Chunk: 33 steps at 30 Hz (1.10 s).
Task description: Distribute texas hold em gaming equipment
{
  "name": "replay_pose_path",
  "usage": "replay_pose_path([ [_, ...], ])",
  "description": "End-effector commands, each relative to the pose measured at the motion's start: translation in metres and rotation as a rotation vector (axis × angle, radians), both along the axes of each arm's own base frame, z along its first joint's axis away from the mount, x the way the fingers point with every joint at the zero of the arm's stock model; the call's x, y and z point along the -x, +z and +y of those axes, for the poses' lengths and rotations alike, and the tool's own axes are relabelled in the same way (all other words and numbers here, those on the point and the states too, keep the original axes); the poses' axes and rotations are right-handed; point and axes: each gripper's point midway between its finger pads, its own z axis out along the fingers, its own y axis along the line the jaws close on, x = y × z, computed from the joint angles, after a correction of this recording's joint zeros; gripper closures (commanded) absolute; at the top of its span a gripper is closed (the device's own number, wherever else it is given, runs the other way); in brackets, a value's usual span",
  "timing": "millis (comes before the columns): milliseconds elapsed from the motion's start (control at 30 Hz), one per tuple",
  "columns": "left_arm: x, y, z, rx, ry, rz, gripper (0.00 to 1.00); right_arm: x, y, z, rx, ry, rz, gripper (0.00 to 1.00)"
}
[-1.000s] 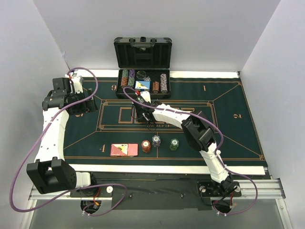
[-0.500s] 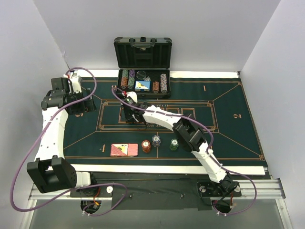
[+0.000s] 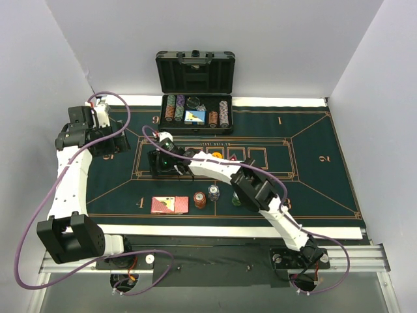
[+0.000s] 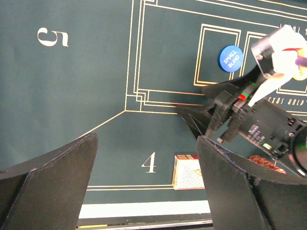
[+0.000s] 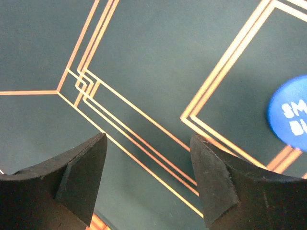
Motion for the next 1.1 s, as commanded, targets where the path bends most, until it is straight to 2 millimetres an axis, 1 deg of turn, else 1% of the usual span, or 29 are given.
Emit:
replay_pose_path([
  [0, -0.011, 0.022, 0.0, 0.011, -0.009, -0.084, 0.05, -0.008, 0.012, -0.053, 0.059, -0.06, -0.005, 0.3],
  [33, -0.011, 0.022, 0.0, 0.013, -0.009, -0.084, 0.05, -0.011, 0.024, -0.056, 0.041, -0.066, -0.018, 0.29],
  [67, -0.011, 0.022, 0.0, 0.014, -0.007, -0.086, 0.05, -0.013, 0.02, -0.065, 0.052, -0.077, -0.015, 0.28],
  [100, -0.011, 0.021, 0.0, 0.015, -0.005, -0.084, 0.05, -0.015, 0.026, -0.07, 0.047, -0.083, -0.021, 0.28],
  [133, -0.011, 0.022, 0.0, 0.016, -0.006, -0.086, 0.05, -0.017, 0.026, -0.075, 0.051, -0.088, -0.021, 0.28],
  [167, -0.011, 0.022, 0.0, 0.018, -0.006, -0.086, 0.05, -0.02, 0.031, -0.078, 0.049, -0.099, -0.029, 0.28],
  [200, -0.011, 0.021, 0.0, 0.019, -0.006, -0.083, 0.05, -0.027, 0.037, -0.078, 0.026, -0.111, -0.049, 0.28],
  [233, -0.011, 0.02, 0.0, 0.019, -0.006, -0.081, 0.05, -0.03, 0.042, -0.08, 0.023, -0.121, -0.058, 0.28],
  [300, -0.011, 0.021, 0.0, 0.019, -0.006, -0.084, 0.05, -0.04, 0.044, -0.088, 0.036, -0.152, -0.073, 0.28],
  [333, -0.012, 0.02, 0.0, 0.02, -0.004, -0.083, 0.05, -0.049, 0.047, -0.096, 0.051, -0.187, -0.092, 0.28],
  [367, -0.012, 0.02, 0.0, 0.022, -0.006, -0.083, 0.05, -0.056, 0.051, -0.096, 0.05, -0.199, -0.107, 0.28],
  [400, -0.013, 0.02, -0.001, 0.023, -0.007, -0.083, 0.05, -0.058, 0.04, -0.109, 0.103, -0.223, -0.09, 0.28],
  [467, -0.014, 0.021, -0.001, 0.026, -0.009, -0.083, 0.05, -0.068, 0.04, -0.116, 0.123, -0.245, -0.092, 0.28],
  [500, -0.015, 0.021, -0.002, 0.029, -0.012, -0.082, 0.05, -0.073, 0.035, -0.115, 0.133, -0.249, -0.091, 0.28],
  [533, -0.015, 0.021, -0.002, 0.031, -0.01, -0.082, 0.05, -0.075, 0.032, -0.119, 0.146, -0.254, -0.081, 0.28],
  [633, -0.017, 0.022, -0.002, 0.036, -0.012, -0.084, 0.05, -0.074, 0.017, -0.117, 0.169, -0.243, -0.066, 0.29],
  [733, -0.018, 0.023, -0.002, 0.035, -0.012, -0.089, 0.05, -0.07, 0.01, -0.113, 0.198, -0.23, -0.076, 0.29],
  [767, -0.018, 0.022, -0.002, 0.035, -0.009, -0.085, 0.05, -0.067, 0.011, -0.105, 0.212, -0.204, -0.096, 0.29],
  [800, -0.018, 0.021, -0.002, 0.036, -0.009, -0.082, 0.05, -0.065, 0.002, -0.109, 0.253, -0.203, -0.098, 0.3],
  [833, -0.018, 0.021, -0.002, 0.034, -0.008, -0.083, 0.05, -0.064, 0.009, -0.101, 0.251, -0.188, -0.118, 0.3],
  [867, -0.019, 0.022, -0.001, 0.034, -0.007, -0.085, 0.05, -0.062, 0.002, -0.1, 0.274, -0.18, -0.108, 0.3],
  [900, -0.019, 0.022, -0.001, 0.034, -0.007, -0.084, 0.05, -0.063, 0.005, -0.097, 0.269, -0.18, -0.111, 0.32],
  [933, -0.02, 0.022, 0.0, 0.034, -0.005, -0.084, 0.05, -0.063, -0.001, -0.097, 0.282, -0.181, -0.104, 0.32],
  [967, -0.02, 0.023, -0.001, 0.035, -0.006, -0.083, 0.05, -0.065, 0.002, -0.095, 0.274, -0.186, -0.104, 0.32],
  [1000, -0.02, 0.024, -0.001, 0.036, -0.007, -0.087, 0.05, -0.065, -0.004, -0.096, 0.281, -0.186, -0.096, 0.32],
  [1067, -0.02, 0.025, -0.002, 0.038, -0.007, -0.088, 0.05, -0.064, -0.006, -0.093, 0.283, -0.183, -0.095, 0.33],
])
